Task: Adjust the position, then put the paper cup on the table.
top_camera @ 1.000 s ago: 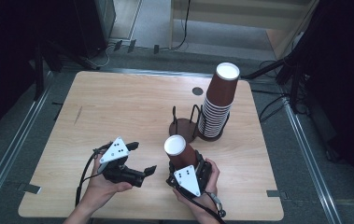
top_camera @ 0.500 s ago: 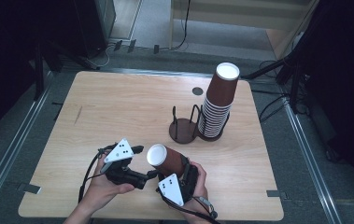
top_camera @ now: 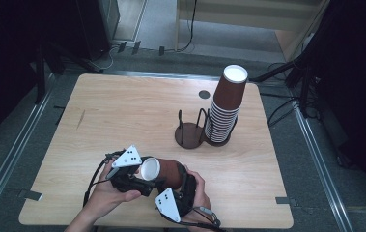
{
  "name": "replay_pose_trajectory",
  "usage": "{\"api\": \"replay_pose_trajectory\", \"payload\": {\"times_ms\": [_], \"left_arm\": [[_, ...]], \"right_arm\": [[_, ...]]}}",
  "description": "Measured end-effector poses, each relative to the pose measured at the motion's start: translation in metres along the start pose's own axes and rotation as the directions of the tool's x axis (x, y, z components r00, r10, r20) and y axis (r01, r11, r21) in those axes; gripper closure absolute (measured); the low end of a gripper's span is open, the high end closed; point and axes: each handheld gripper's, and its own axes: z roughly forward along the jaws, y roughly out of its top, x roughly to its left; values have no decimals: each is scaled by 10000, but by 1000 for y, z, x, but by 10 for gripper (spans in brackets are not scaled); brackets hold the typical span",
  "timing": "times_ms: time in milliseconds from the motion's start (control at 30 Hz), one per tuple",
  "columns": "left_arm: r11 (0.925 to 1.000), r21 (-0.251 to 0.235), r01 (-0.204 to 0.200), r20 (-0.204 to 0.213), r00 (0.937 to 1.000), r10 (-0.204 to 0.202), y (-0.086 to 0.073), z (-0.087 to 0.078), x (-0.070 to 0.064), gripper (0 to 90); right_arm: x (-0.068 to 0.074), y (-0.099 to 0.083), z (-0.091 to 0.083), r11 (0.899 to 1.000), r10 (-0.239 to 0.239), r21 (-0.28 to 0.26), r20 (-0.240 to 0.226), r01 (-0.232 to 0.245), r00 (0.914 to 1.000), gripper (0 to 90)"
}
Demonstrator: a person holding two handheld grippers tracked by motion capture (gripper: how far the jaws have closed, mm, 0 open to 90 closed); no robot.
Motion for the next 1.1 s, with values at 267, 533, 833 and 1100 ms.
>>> {"api": "replay_pose_trajectory", "payload": {"times_ms": [267,533,833,1100], "left_arm": [[9999,-63,126,221,9997,-125,0,0,5,228],[9977,-634,237,-490,9984,-268,0,-5,7,239],[9792,-1928,635,-1240,9883,-885,-2,-18,13,237],[9728,-2208,707,-1570,9818,-1070,-4,-22,17,238]], "right_arm": [[0,-1,3,9997,-227,-121,-78,226,9997,69],[-11,4,-2,9993,365,-33,-561,-367,9978,116],[-21,14,-7,9934,1070,-389,-362,-1083,9936,26],[-23,21,-8,9866,1554,-406,-607,-1580,9860,13]]}}
